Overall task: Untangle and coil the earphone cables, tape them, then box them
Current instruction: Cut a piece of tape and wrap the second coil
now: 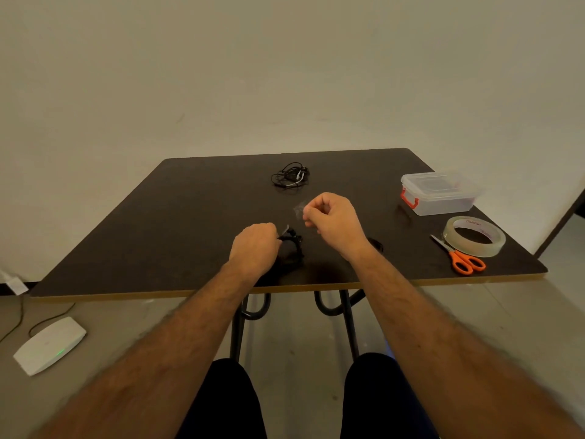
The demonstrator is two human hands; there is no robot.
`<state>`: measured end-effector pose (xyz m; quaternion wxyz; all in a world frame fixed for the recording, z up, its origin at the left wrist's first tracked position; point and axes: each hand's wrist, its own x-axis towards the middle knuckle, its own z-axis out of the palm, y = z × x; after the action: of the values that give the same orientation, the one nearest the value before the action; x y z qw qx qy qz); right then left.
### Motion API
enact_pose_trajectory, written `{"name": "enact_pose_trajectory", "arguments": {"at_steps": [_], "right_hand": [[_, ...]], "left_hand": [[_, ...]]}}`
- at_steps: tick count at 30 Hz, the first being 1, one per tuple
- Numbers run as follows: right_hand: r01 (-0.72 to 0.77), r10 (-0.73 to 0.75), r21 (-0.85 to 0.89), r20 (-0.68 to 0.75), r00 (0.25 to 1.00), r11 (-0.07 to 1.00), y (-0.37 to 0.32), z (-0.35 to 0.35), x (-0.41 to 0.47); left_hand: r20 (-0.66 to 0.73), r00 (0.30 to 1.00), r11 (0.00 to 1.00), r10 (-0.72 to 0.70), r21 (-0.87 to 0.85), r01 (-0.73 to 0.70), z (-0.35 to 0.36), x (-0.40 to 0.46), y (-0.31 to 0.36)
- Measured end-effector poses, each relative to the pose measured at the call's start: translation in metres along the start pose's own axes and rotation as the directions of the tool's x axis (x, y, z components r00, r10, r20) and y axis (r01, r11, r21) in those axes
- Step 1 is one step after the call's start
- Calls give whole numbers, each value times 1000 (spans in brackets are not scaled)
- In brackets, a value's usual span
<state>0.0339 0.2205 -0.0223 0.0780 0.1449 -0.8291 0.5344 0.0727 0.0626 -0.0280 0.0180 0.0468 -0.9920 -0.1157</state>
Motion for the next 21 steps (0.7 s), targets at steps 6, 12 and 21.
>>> {"name": "enact_pose_trajectory", "arguments": {"at_steps": [6,12,21], "right_hand": [[146,-150,-127,-19,989,981,-19,11,-4],[225,-241,-298,-17,970,928,-24,1,-17],[263,-329,-296,-202,923,919,-68,-32,-43]], "left_hand": [[-124,977,970,173,-149,-190,-11,-16,14],[-268,929,896,257,-295,-333,-36,-34,32],[-25,979,491,201,-863,-123,-61,-76,50]]}}
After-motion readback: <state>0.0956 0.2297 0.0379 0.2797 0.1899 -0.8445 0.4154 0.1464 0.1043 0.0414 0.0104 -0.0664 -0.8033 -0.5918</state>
